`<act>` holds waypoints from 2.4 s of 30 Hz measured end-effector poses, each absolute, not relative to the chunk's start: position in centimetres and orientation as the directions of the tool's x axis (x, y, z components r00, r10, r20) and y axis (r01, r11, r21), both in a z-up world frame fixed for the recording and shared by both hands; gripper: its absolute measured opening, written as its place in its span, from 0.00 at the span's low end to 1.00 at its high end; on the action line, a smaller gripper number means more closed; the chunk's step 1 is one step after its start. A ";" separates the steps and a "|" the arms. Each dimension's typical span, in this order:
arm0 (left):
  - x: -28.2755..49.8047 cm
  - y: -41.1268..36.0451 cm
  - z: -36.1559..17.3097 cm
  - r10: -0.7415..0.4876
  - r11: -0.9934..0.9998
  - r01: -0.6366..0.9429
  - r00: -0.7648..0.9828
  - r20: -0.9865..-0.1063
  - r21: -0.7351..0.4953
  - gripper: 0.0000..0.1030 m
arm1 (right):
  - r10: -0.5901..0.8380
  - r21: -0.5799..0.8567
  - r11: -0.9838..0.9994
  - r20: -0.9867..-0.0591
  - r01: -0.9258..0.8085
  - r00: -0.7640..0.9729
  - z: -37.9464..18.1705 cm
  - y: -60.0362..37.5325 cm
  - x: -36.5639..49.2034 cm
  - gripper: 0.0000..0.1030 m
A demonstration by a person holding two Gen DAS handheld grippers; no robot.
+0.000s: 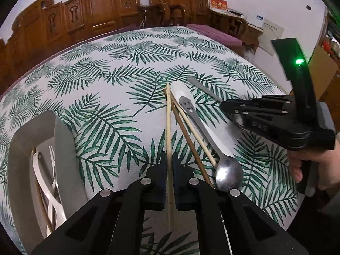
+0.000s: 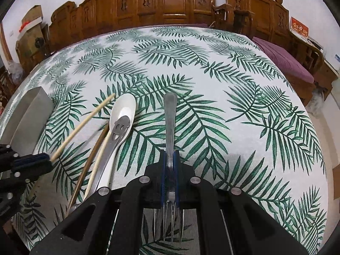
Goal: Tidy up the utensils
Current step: 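Grasp a wooden chopstick with the left tool while the right tool holds the fork, then carry the chopstick with the left tool while the right tool carries the fork to the tray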
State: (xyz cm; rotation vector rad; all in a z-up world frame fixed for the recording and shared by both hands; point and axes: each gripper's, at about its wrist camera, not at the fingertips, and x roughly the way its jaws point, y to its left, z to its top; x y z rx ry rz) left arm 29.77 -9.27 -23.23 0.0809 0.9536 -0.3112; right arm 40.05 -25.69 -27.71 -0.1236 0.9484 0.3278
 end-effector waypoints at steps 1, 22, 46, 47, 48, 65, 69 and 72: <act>29.6 -9.2 -23.0 -0.230 0.952 0.298 0.541 -0.809 -0.072 0.04 | 0.217 0.036 0.945 -0.813 -0.325 0.540 -27.8 -25.6 40.2 0.09; 24.8 -5.1 -17.7 -0.223 0.966 0.241 0.577 -0.786 -0.097 0.04 | 0.281 0.091 0.931 -0.798 -0.354 0.533 -27.3 -25.0 39.4 0.08; 22.4 2.5 -13.9 -0.097 0.994 0.090 0.589 -0.802 -0.054 0.04 | 0.395 0.105 0.867 -0.741 -0.486 0.544 -19.5 -19.9 34.0 0.08; 22.5 2.7 -13.9 -0.094 0.995 0.086 0.587 -0.804 -0.054 0.04 | 0.404 0.106 0.860 -0.737 -0.499 0.541 -18.8 -19.2 33.7 0.08; 22.7 3.2 -14.1 -0.093 0.995 0.082 0.584 -0.807 -0.055 0.04 | 0.411 0.105 0.854 -0.736 -0.509 0.539 -18.4 -18.8 33.6 0.08; 26.1 7.0 -20.4 -0.097 0.995 0.018 0.460 -0.883 -0.100 0.04 | 0.492 0.130 0.762 -0.753 -0.635 0.437 -16.0 -11.5 32.1 0.08; 26.3 8.0 -20.8 -0.114 0.992 0.001 0.458 -0.881 -0.128 0.04 | 0.492 0.131 0.750 -0.765 -0.648 0.415 -16.6 -10.3 32.1 0.08; 26.4 8.6 -20.8 -0.134 0.988 -0.007 0.458 -0.879 -0.155 0.04 | 0.487 0.134 0.750 -0.774 -0.648 0.404 -17.0 -9.6 32.2 0.08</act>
